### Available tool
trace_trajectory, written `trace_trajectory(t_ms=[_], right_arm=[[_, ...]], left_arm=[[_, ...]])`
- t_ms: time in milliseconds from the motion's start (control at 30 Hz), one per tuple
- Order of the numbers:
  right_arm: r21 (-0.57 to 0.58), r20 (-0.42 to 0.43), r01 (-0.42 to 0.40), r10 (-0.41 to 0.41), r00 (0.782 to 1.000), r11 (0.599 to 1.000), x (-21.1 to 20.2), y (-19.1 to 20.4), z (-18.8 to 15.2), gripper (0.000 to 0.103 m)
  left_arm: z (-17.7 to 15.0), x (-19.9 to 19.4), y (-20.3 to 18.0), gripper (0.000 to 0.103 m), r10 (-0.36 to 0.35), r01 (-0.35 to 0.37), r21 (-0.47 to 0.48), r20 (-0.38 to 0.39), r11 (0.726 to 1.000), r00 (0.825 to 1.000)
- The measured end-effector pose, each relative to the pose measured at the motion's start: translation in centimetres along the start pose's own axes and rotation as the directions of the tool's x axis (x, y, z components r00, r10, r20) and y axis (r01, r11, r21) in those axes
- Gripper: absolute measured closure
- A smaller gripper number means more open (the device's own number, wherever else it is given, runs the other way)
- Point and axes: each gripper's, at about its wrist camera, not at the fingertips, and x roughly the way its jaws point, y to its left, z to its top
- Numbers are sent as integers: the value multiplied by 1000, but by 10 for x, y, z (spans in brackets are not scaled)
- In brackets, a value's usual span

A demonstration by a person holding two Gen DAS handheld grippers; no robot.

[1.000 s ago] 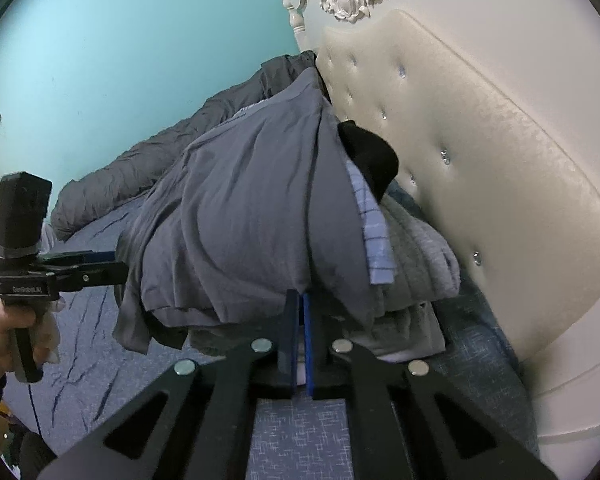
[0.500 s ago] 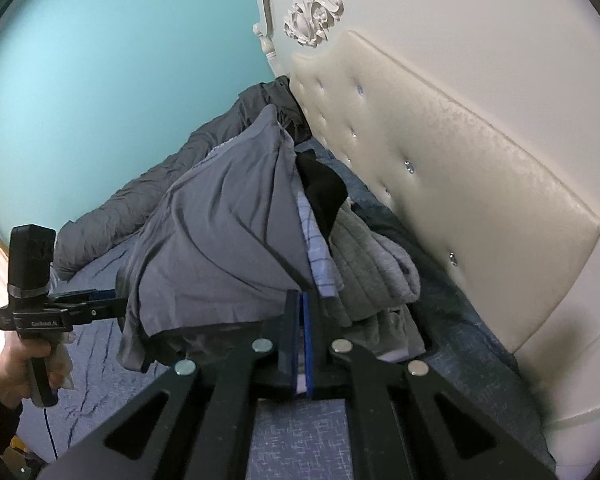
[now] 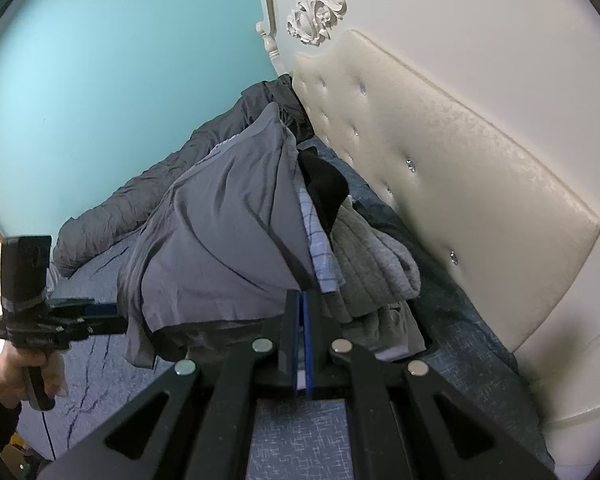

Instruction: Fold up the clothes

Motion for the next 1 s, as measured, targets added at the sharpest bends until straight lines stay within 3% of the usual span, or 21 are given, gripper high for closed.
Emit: trace_trajectory(t_ms=[200, 433, 900, 1000], right_arm=[[2, 10, 2, -2, 1000, 1000, -5, 0, 4, 102], [-7, -3, 15, -15, 1000, 1000, -4, -2, 5, 102], [-9, -8, 53, -53, 999, 999, -4, -6, 4, 102], [-8, -18, 29, -29, 999, 1000, -2, -5, 4, 102]], left_arm=[[0, -10, 6, 97, -21, 21, -5, 9, 1000, 1000], [-5, -13, 20, 98, 41, -41, 6, -8, 999, 999], [-6, -9, 24, 97, 69, -69, -6, -29, 998, 997], [-7, -9, 22, 97, 76, -76, -3, -24, 997, 997]])
